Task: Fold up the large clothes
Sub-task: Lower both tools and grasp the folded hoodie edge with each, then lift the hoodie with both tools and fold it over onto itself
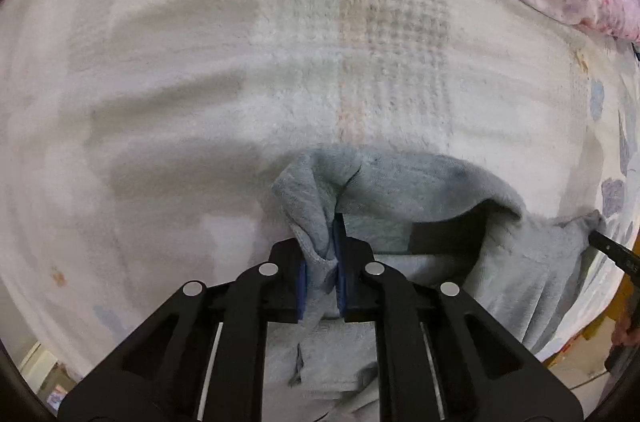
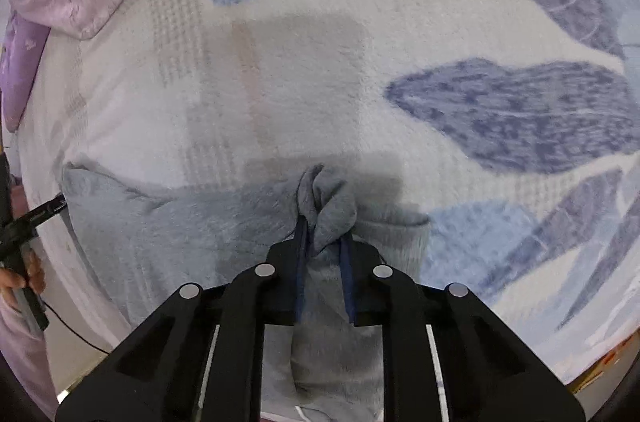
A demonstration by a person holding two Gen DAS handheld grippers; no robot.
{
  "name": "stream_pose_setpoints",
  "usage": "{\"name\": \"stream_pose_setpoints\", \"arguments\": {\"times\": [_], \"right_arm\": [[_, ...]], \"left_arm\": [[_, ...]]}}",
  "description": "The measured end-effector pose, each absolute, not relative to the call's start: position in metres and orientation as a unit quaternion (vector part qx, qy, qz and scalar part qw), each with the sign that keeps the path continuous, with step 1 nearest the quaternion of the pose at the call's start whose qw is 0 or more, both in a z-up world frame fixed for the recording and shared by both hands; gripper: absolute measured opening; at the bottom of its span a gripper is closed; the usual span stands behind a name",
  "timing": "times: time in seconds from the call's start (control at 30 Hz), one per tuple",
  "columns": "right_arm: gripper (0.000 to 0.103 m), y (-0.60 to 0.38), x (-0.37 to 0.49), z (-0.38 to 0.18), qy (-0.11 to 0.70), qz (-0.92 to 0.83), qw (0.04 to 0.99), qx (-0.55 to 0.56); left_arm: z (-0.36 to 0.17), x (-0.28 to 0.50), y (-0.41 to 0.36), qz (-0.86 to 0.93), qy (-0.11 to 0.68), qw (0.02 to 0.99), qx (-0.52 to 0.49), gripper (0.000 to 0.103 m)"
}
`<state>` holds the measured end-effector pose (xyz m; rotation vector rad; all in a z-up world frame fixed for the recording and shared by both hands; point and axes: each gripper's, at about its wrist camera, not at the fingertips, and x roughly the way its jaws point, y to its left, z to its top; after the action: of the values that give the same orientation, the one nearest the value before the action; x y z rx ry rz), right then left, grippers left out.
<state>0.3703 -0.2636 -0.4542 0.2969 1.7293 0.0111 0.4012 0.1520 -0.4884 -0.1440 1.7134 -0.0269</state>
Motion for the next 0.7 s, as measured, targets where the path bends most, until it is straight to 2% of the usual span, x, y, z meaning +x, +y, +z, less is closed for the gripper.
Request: {"name": "stream_pose_setpoints", "arguments": {"times": [0.27,0.43,0.7], "right_arm": [[0.012,-0.26,0.342,-0.385,0.711,-0.004,0.689,0.143],[0.011,-0.258,0.303,-0.334,0.681,0.014,0.721,0.123],[0.009,-0.218,0.211,-0.292,0.653,0.027,0.746,0.128]], "left_arm": [[-0.424,0.371,0.159,-0.013,0.725,0.684,-0.082,0.01],[-0.373,0.327,0.151,-0.023,0.697,0.716,-0.042,0.01],[-0.342,0.236,0.157,-0.035,0.68,0.732,-0.019,0.01]]}}
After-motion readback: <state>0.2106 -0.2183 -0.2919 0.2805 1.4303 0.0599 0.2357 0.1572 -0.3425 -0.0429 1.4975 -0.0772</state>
